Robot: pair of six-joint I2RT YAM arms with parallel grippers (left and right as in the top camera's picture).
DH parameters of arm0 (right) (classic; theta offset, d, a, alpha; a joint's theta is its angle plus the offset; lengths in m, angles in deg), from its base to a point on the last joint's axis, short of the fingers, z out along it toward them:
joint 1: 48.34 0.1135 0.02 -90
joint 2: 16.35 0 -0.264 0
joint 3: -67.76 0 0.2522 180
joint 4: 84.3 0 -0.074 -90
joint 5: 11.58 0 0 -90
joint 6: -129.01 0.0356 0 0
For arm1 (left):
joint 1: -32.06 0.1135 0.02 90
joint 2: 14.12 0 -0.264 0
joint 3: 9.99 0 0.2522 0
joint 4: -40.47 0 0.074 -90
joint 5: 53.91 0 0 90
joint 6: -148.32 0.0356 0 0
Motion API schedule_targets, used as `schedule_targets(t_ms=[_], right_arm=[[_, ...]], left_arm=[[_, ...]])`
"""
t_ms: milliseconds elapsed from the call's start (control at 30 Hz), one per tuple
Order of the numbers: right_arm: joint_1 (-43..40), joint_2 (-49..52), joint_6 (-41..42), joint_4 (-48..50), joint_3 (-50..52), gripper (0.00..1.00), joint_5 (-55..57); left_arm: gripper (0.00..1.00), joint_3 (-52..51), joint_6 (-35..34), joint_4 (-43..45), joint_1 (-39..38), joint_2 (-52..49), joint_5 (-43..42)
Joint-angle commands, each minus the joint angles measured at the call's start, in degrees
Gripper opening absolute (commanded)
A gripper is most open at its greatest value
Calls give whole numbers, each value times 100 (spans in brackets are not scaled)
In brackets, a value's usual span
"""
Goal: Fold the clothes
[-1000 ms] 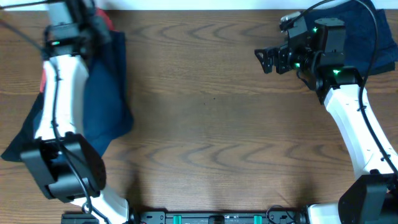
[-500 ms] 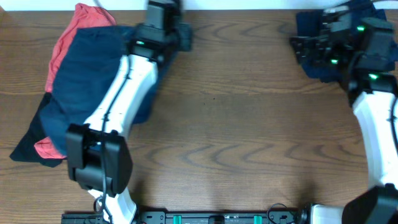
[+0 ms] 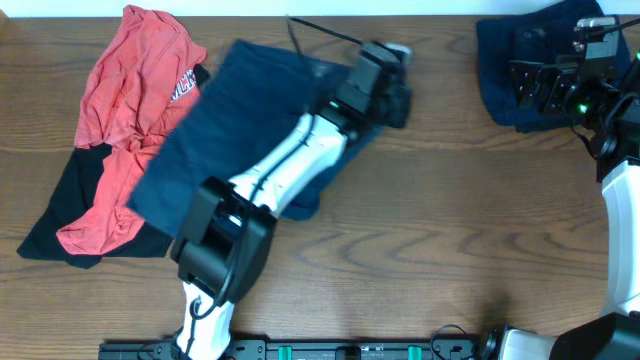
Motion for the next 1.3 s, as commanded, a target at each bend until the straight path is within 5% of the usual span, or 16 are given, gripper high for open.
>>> schedule_targets(t_ms=[0,133,167,300,533,967,1267], right_arm=[[-83,-48,48,-2,-107,96,-114],[-192,-48,50,22,-107,96,-114],[-223,-48,52,20,-107,96,-116],[-332,-48,52,11,-107,97,-116],[-407,-48,48,20,-107,96,-168],[1191,44,-538,-645,-105,95,63],[2887,1182,-1394,-629,-105,96,258]], left_arm=[[7,57,-302,85,-374,125,-223],[8,57,-382,101,-608,125,-260],[17,57,-382,96,-612,125,-262],[98,57,-378,74,-503,177,-267],[98,57,-9,-678,188,1034,-282],[98,-35,507,-4754,2109,1749,13],[98,-313,369,-4852,3167,1751,251]])
